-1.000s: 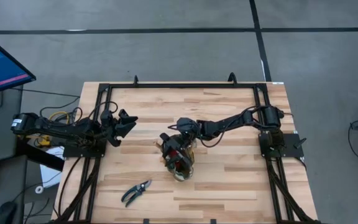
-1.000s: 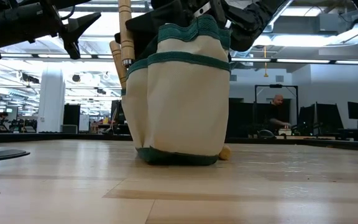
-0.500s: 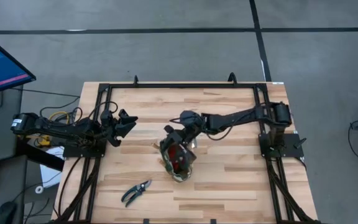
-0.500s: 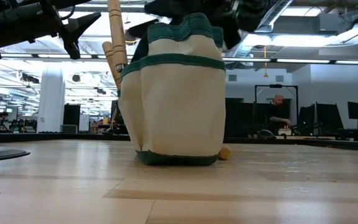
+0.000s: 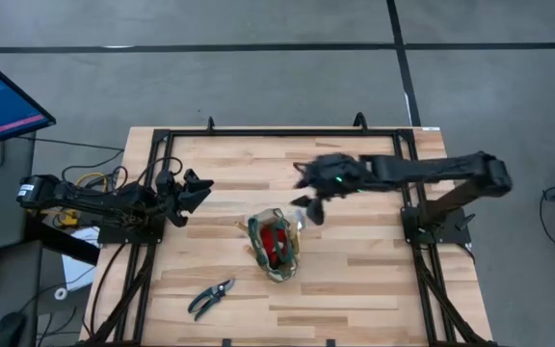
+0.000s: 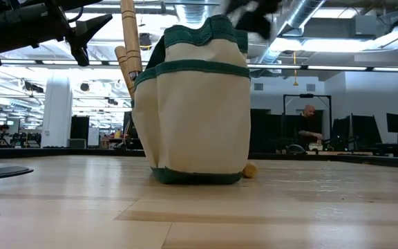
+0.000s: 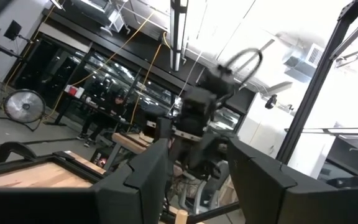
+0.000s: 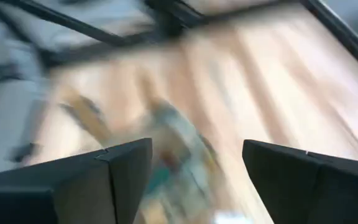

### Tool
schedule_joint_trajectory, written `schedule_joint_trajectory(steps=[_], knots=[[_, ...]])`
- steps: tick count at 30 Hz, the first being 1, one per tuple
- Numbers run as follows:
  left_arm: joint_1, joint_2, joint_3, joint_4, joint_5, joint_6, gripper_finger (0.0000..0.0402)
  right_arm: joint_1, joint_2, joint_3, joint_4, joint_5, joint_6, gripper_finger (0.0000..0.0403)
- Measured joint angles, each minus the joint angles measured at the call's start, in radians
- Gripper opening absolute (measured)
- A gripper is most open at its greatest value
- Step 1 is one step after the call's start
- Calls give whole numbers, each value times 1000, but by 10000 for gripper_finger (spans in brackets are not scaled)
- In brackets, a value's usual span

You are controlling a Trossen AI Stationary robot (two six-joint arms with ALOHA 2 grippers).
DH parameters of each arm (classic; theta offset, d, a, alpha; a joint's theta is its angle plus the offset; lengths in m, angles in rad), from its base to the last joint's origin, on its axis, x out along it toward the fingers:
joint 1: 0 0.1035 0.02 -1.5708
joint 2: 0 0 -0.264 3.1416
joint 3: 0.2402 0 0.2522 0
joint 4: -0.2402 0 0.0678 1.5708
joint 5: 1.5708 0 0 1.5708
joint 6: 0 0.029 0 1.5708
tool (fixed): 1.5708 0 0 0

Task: Pick & Place Garden tools in Gardening bag
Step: Put the trowel into the gardening bag

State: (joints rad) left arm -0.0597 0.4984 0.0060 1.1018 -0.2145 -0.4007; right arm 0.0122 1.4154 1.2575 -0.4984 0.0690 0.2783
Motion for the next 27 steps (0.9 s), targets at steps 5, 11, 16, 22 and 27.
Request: schedule_joint_trajectory(steps=[5,11,16,22,27], knots=[[0,0,0,6,-23,0,166,91,-121,-74,-275,321,323,244],[0,0,0,6,-64,0,166,169,-211,-346,-196,355,717,244],[0,0,0,6,-101,0,166,199,-147,-507,-7,348,918,244],[0,0,0,6,-128,0,166,211,41,-523,174,308,1024,244],[0,0,0,6,-137,0,166,211,181,-522,389,242,1040,244]])
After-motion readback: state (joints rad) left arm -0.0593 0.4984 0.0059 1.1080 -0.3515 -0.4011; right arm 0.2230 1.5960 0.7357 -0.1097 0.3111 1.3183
